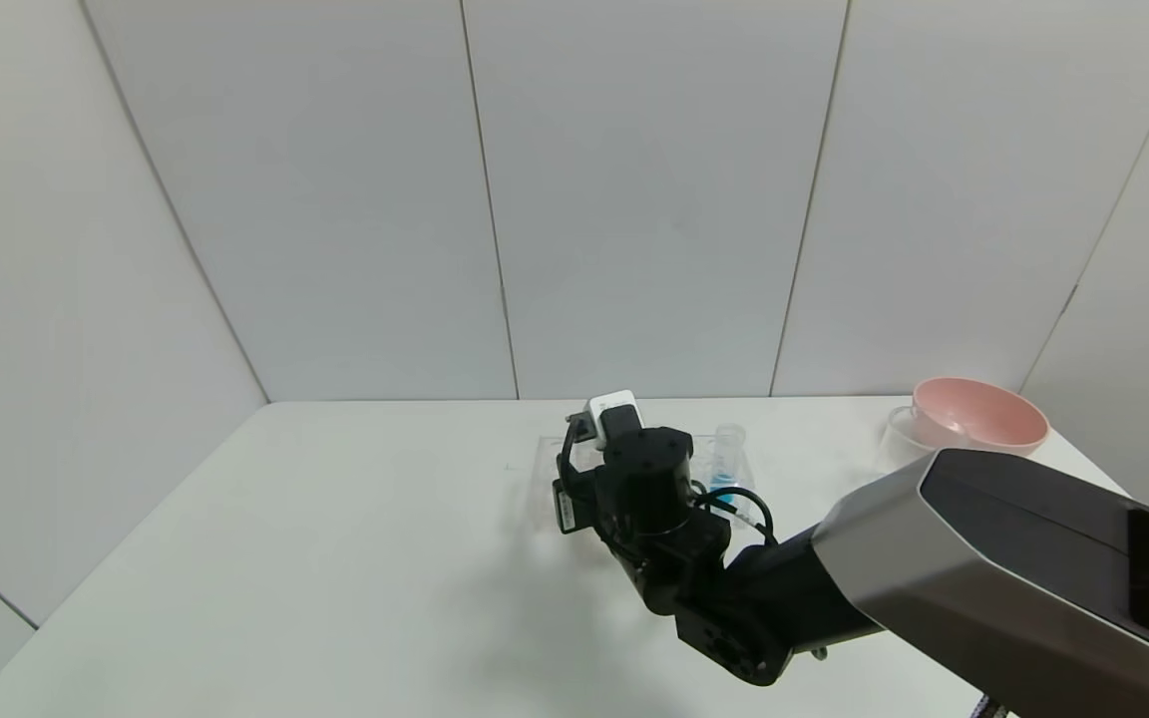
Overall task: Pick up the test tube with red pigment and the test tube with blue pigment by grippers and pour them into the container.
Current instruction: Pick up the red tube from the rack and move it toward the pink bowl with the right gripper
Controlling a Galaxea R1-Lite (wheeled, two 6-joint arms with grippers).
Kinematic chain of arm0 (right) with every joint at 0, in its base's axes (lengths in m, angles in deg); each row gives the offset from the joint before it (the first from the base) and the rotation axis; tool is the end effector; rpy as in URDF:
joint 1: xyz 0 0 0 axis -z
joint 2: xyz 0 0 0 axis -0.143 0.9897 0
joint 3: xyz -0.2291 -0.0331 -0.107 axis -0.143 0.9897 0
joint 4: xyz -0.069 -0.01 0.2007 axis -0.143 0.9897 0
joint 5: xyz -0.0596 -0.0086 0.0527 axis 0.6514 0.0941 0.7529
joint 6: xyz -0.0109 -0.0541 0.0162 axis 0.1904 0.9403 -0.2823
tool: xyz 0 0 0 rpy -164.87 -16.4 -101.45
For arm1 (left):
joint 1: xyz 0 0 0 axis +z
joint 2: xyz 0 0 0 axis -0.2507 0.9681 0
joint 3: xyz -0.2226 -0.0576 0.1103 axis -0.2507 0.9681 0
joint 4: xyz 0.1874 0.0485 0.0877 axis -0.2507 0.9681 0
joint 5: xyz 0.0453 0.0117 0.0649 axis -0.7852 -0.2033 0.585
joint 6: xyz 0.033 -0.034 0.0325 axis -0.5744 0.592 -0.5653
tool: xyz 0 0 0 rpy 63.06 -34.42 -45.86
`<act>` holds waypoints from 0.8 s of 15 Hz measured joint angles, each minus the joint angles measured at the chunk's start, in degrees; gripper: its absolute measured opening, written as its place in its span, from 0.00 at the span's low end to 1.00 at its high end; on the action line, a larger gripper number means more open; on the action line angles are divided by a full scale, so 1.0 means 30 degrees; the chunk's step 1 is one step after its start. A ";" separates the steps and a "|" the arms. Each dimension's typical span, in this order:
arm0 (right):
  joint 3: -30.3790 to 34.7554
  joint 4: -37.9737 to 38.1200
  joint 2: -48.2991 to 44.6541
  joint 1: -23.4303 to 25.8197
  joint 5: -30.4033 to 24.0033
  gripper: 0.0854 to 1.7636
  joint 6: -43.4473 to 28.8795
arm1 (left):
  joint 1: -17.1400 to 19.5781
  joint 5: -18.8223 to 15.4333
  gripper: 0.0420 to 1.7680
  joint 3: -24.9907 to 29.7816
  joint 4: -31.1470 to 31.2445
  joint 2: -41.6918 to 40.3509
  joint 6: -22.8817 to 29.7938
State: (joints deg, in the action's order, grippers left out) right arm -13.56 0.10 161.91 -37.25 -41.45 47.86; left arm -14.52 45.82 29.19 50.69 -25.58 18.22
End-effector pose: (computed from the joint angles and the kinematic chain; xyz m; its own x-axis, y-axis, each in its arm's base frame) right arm 0.3545 0.3281 0.0171 0.9160 0.3706 -0.1536 -0.3705 0.9283 0.0303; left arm 0.0812 0.0000 0.0753 1.0000 0.0000 -0.0018 0.0000 1.0000 0.0001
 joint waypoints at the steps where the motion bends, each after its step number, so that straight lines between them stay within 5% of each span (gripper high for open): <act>1: 0.0024 0.0008 -0.0049 0.0000 0.0000 0.35 0.0000 | 0.0000 0.0000 1.00 0.0000 0.0008 0.0000 0.0000; 2: 0.0028 0.0045 -0.0085 -0.0004 -0.0008 0.24 0.0024 | 0.0000 0.0000 1.00 0.0000 0.0016 0.0000 0.0000; 12: -0.0020 0.0309 -0.1369 -0.0102 -0.0211 0.24 0.1556 | 0.0000 0.0000 1.00 0.0000 0.0008 -0.0008 0.0000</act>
State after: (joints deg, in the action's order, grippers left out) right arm -13.62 1.03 157.80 -37.55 -42.09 52.53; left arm -14.52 45.82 29.19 50.72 -25.61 18.22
